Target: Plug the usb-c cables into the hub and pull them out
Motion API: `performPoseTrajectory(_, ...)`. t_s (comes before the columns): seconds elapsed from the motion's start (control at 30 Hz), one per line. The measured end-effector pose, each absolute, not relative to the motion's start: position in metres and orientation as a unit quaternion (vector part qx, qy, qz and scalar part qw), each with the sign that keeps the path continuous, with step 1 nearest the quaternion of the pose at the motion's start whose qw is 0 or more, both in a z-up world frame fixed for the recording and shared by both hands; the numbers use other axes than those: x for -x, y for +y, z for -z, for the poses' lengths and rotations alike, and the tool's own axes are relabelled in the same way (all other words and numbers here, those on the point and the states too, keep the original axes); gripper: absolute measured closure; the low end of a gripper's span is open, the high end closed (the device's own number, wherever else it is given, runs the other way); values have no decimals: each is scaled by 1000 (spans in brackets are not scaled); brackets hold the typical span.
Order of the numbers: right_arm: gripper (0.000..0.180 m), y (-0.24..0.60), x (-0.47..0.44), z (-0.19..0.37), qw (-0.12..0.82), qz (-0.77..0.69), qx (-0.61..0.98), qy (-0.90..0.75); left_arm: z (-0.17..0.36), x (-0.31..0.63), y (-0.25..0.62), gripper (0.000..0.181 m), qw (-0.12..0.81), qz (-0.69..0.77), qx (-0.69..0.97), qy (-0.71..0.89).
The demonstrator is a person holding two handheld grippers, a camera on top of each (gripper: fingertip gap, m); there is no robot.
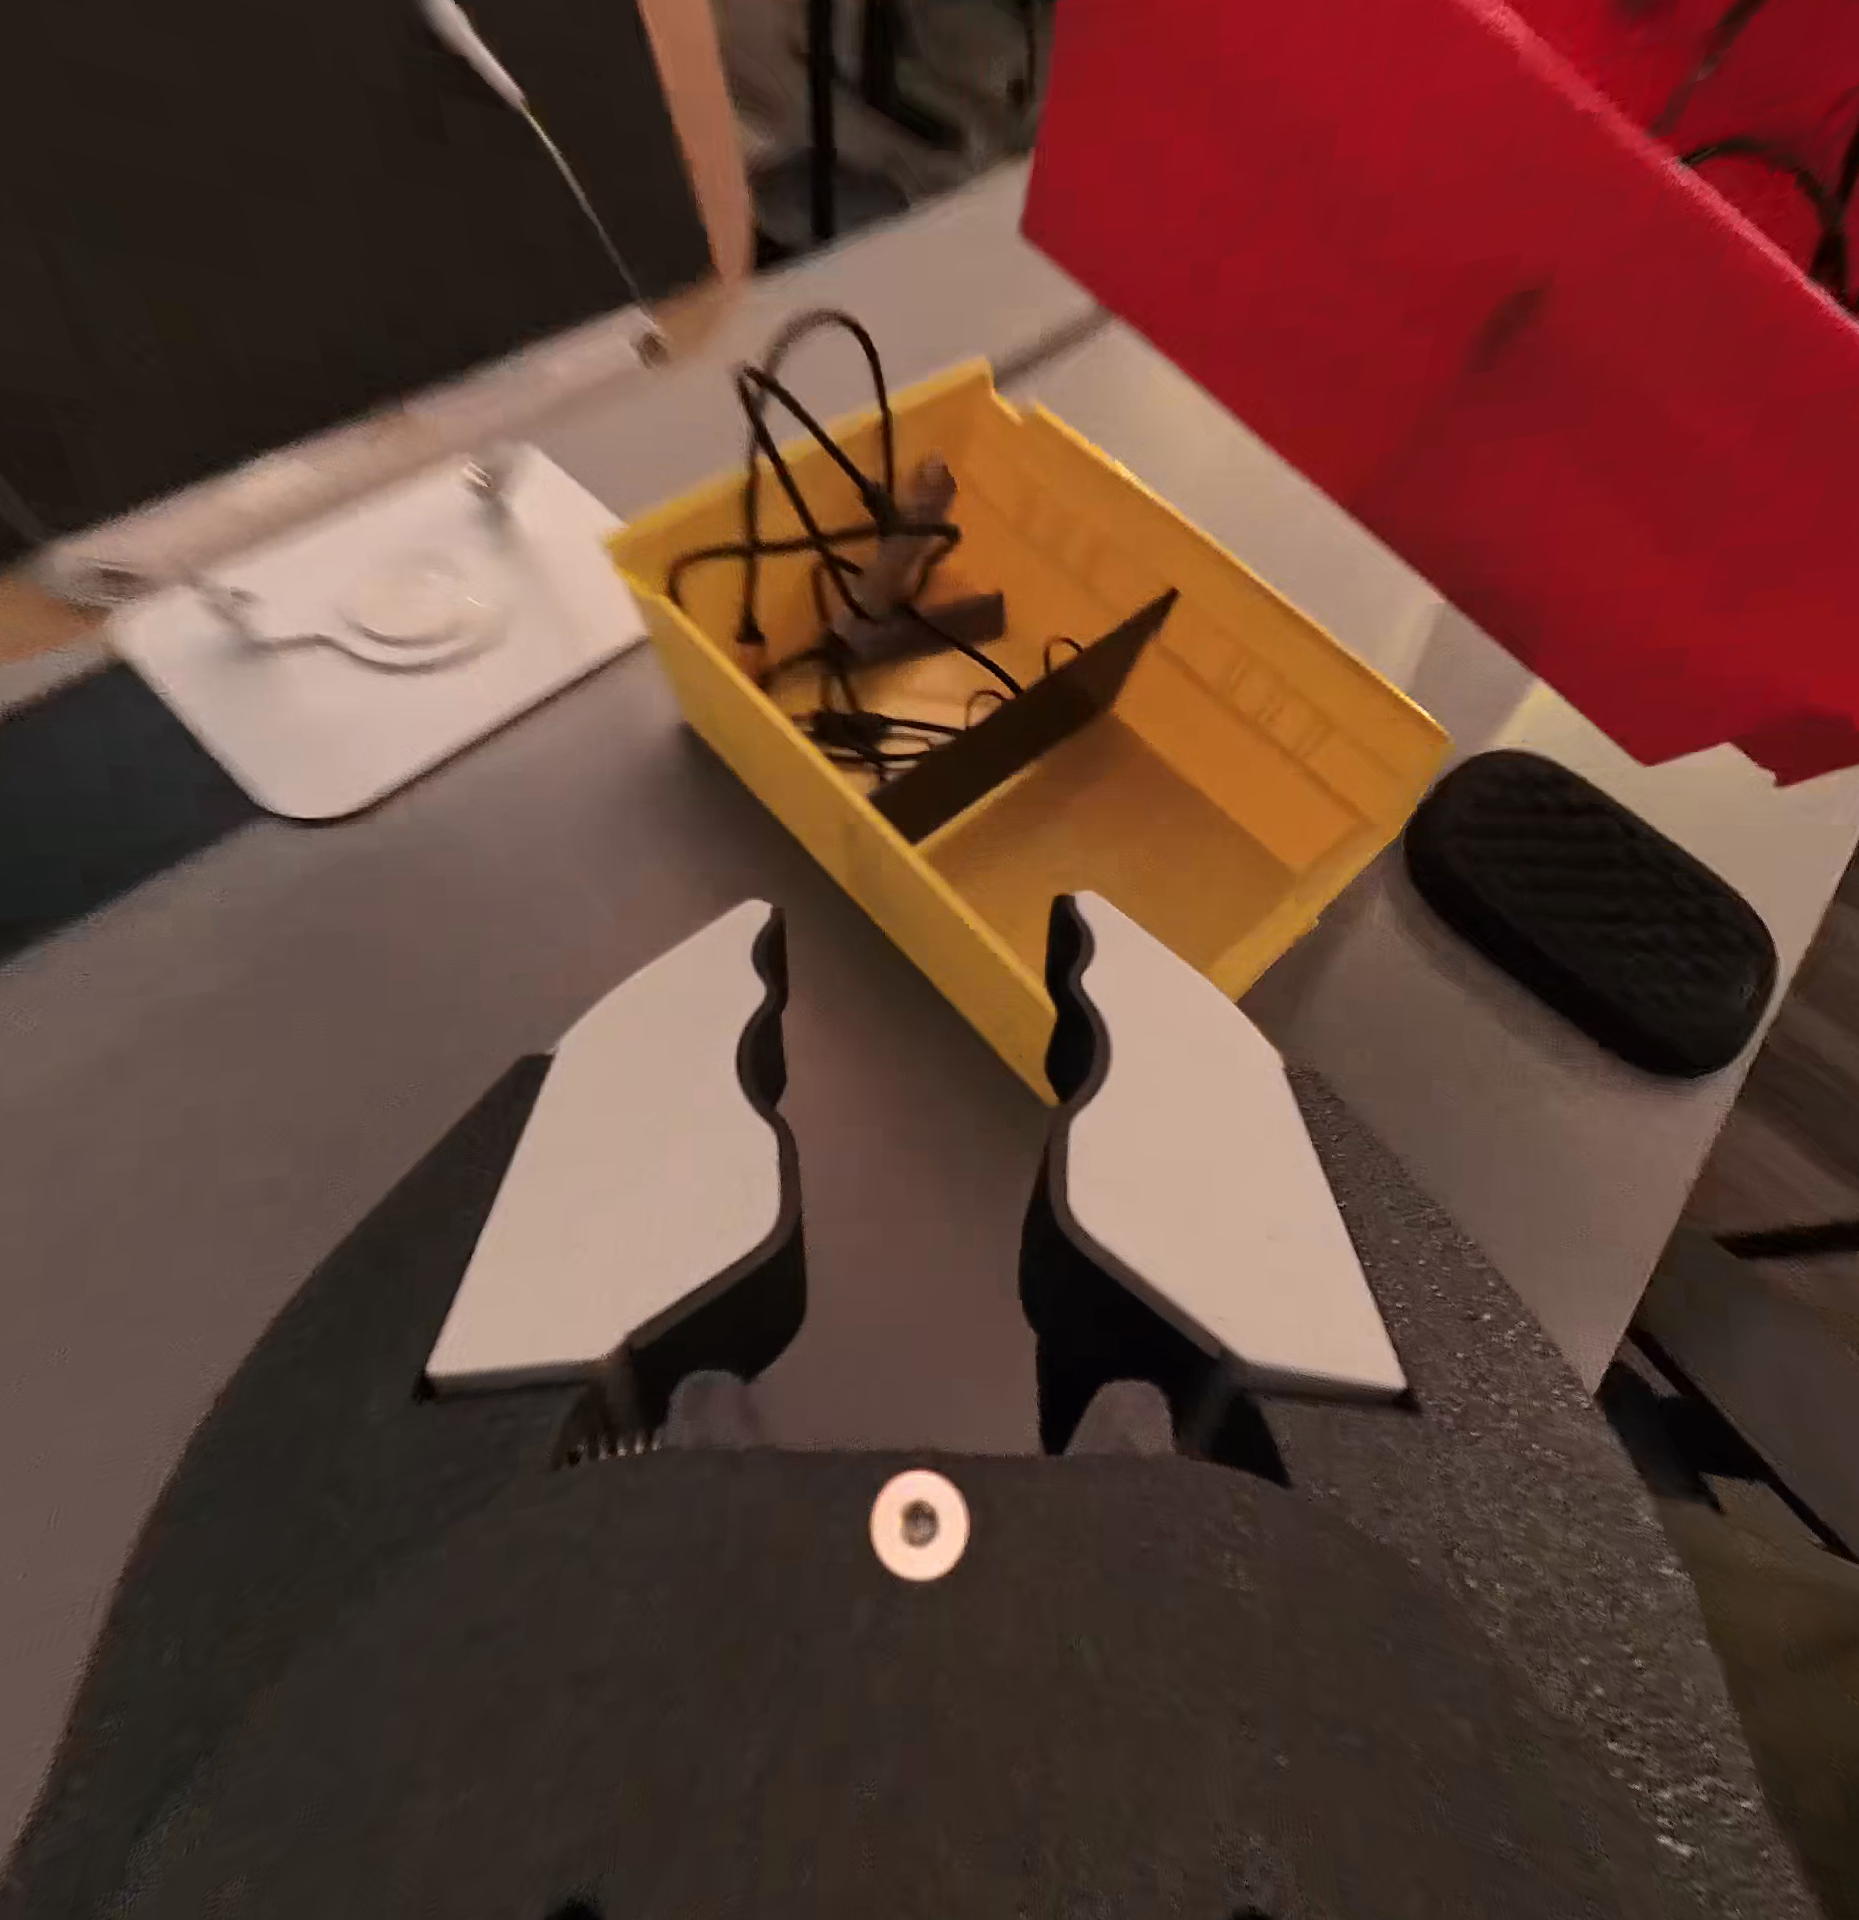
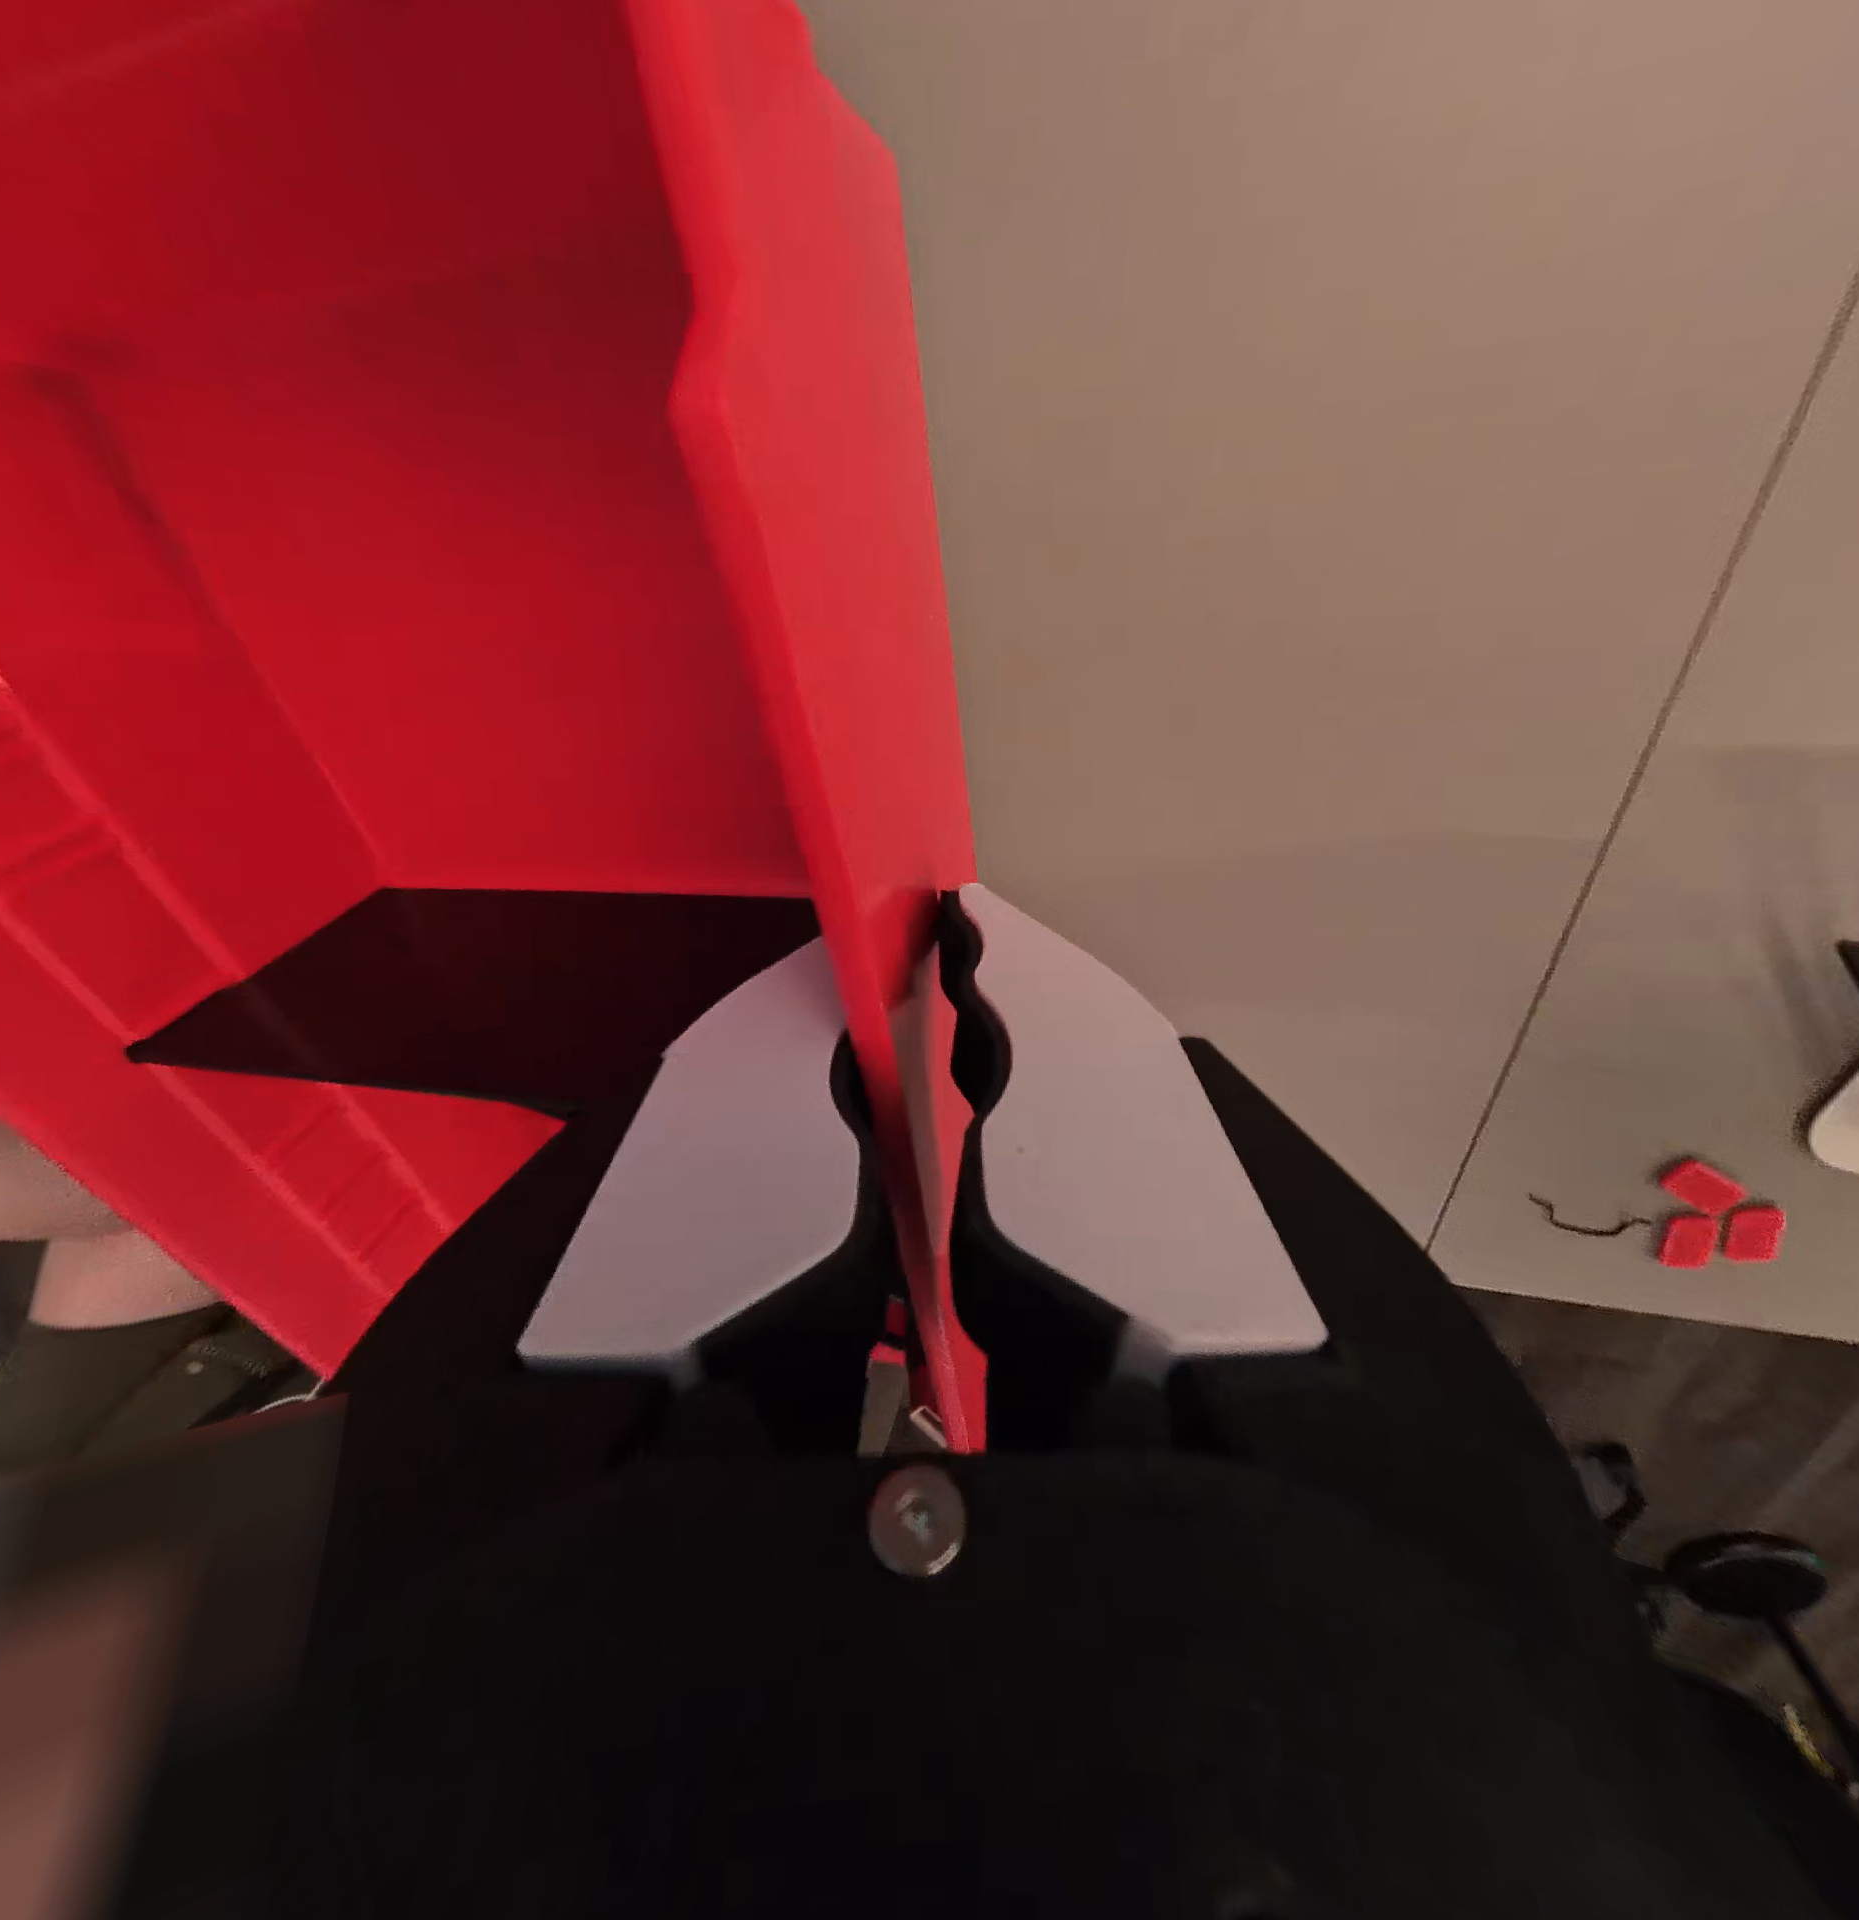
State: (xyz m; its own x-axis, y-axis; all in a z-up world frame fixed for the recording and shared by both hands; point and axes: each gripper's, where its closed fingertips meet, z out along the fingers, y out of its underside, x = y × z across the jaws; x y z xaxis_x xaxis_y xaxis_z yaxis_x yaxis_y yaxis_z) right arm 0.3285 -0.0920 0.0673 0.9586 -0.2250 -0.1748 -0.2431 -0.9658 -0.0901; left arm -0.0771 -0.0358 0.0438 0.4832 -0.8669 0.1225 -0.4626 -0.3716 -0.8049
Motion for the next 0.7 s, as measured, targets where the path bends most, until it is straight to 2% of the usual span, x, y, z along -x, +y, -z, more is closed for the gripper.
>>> performPoseTrajectory(0.07,170,-111,-362,-39,42,-79,985,146,-10,53,-22,130,321,253,804,432)
performPoseTrajectory(0.13,168,-122,-383,-10,26,-87,983,161,19,38,-13,113,278,243,826,425)
performPoseTrajectory(0.17,168,-126,-392,4,19,-83,984,157,28,29,-14,110,253,259,830,424)
performPoseTrajectory(0.27,166,-126,-403,41,10,-111,982,150,49,12,-13,117,214,275,838,420)
performPoseTrajectory(0.4,168,-112,-413,73,20,-135,979,153,79,12,-9,116,129,177,860,461)
performPoseTrajectory(0.47,168,-103,-411,83,27,-155,975,154,89,20,-4,120,79,108,873,469)
performPoseTrajectory(0.57,168,-92,-408,95,34,-164,974,150,96,12,-11,127,10,85,872,482)
performPoseTrajectory(0.63,167,-87,-406,102,30,-163,974,153,99,16,-13,137,-44,56,883,464)
performPoseTrajectory(0.7,167,-86,-403,109,23,-163,974,154,98,20,-14,159,-97,63,903,413)
